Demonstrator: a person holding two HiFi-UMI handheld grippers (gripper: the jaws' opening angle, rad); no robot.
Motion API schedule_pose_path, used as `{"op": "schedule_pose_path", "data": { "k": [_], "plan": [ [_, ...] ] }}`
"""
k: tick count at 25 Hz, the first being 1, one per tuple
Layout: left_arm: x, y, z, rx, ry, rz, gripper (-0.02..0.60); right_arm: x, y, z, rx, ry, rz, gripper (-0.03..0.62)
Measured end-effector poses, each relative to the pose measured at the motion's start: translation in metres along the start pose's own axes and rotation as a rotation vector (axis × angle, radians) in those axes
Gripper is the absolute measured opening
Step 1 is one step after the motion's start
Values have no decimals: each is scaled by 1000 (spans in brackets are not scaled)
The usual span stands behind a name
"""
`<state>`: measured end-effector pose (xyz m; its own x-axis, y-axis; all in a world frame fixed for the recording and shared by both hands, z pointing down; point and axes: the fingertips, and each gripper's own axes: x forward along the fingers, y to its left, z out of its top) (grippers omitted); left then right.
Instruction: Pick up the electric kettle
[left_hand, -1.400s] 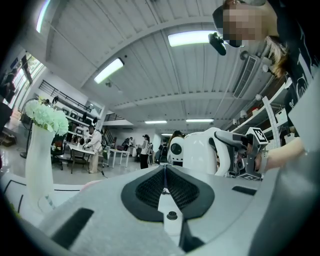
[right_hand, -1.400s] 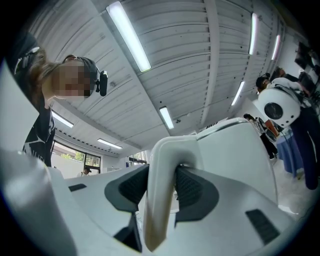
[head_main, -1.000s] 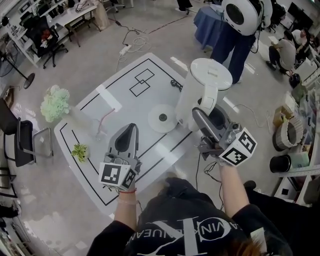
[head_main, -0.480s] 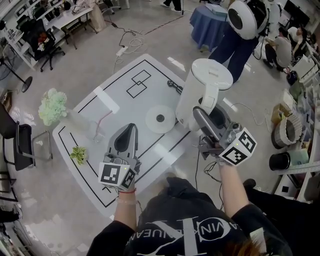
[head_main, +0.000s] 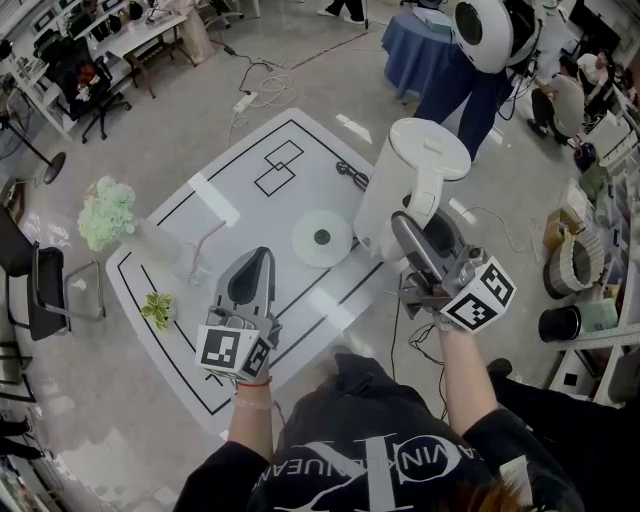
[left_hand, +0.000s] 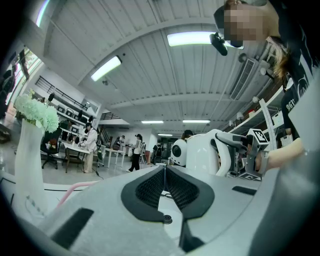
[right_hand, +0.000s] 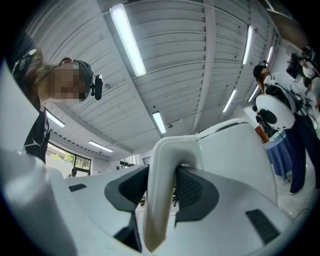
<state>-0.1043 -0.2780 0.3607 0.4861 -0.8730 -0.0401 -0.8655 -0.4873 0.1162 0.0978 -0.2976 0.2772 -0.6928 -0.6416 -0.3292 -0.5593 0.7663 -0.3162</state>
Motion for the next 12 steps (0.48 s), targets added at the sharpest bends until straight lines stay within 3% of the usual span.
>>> {"op": "schedule_pose_path", "data": {
  "k": [12],
  "plan": [
    [-3, 5, 2, 5, -3, 12, 17, 2, -1, -2, -1, -3, -9, 156]
  ]
}}
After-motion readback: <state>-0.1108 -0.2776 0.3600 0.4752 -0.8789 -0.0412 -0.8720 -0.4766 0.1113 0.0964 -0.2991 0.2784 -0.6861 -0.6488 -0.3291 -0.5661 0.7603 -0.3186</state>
